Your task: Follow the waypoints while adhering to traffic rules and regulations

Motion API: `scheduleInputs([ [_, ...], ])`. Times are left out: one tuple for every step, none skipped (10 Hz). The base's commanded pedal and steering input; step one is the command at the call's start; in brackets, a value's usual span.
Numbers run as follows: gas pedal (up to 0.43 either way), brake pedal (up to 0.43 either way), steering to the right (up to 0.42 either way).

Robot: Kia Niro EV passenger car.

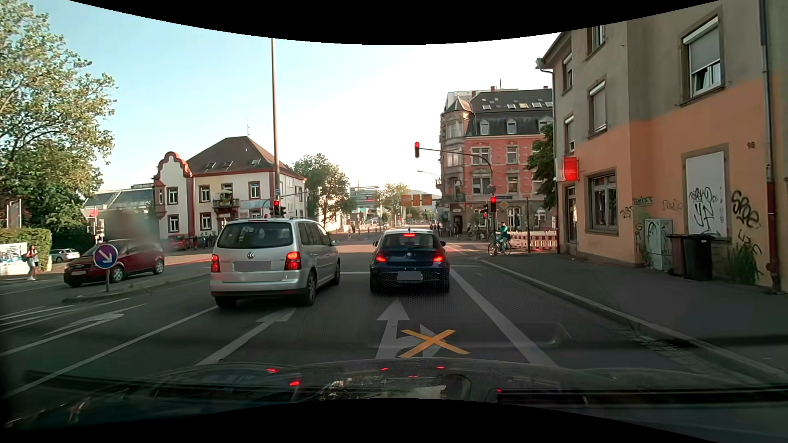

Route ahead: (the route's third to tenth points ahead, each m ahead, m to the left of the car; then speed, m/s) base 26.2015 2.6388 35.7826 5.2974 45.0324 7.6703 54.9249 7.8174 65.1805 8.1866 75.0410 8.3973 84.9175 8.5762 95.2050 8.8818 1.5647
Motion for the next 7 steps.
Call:
scheduleInputs([
  [0.0, 0.238, -0.019],
  [0.0, 0.238, -0.019],
  [0.0, 0.238, -0.019],
  [0.0, 0.238, -0.019],
  [0.0, 0.238, -0.019],
  [0.0, 0.238, -0.019],
  [0.0, 0.238, -0.019],
])
